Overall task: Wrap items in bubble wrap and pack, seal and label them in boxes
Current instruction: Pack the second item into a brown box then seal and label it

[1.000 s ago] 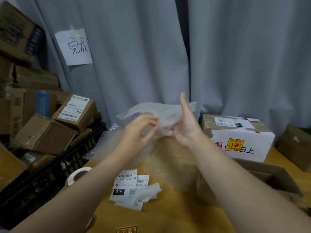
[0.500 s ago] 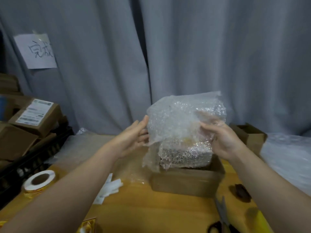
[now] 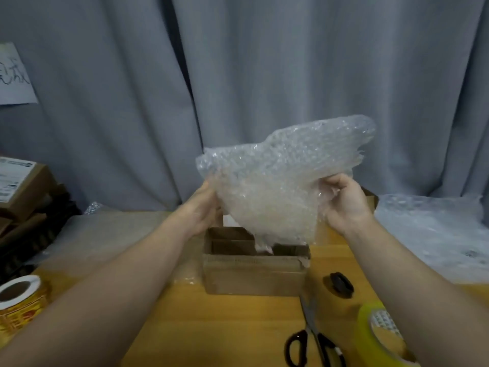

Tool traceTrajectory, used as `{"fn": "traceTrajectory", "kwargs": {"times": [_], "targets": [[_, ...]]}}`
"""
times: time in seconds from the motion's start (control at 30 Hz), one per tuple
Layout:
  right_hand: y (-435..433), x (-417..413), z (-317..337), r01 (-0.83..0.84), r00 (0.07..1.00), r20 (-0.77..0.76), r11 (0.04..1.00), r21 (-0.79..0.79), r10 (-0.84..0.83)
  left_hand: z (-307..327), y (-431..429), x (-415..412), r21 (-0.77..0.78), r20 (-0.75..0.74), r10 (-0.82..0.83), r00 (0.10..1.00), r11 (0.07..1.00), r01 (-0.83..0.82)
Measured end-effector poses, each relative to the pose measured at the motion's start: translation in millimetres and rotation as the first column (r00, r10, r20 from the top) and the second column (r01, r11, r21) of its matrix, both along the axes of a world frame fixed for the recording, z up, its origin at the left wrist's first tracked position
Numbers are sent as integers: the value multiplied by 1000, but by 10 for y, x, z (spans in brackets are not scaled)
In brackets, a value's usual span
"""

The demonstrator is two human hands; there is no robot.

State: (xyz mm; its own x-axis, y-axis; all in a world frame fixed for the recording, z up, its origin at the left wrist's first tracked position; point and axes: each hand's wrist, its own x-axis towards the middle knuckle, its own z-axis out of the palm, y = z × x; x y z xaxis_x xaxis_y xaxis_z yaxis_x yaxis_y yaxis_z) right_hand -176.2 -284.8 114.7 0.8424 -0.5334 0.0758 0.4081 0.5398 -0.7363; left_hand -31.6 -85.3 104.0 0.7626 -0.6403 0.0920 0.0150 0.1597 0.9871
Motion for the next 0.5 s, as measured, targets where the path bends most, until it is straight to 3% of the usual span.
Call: {"fn": "traceTrajectory", "kwargs": {"times": [0.1, 0.23, 0.37, 0.5], "targets": [[-65, 60, -48, 180, 967, -161, 976, -119, -198, 28, 16, -38, -82, 19, 18, 1000, 997, -17], [-102, 61, -25, 258, 885, -292, 904, -340, -363, 88, 91, -79, 16, 57, 167, 984, 986, -168], [-35, 65, 42, 330, 828, -331, 870, -366, -453, 103, 160, -67, -86, -195, -99, 976, 993, 83], [44, 20, 77, 382, 771, -323, 804, -455, -549, 95, 216, -119, -24, -148, -139, 979, 990, 137]]}}
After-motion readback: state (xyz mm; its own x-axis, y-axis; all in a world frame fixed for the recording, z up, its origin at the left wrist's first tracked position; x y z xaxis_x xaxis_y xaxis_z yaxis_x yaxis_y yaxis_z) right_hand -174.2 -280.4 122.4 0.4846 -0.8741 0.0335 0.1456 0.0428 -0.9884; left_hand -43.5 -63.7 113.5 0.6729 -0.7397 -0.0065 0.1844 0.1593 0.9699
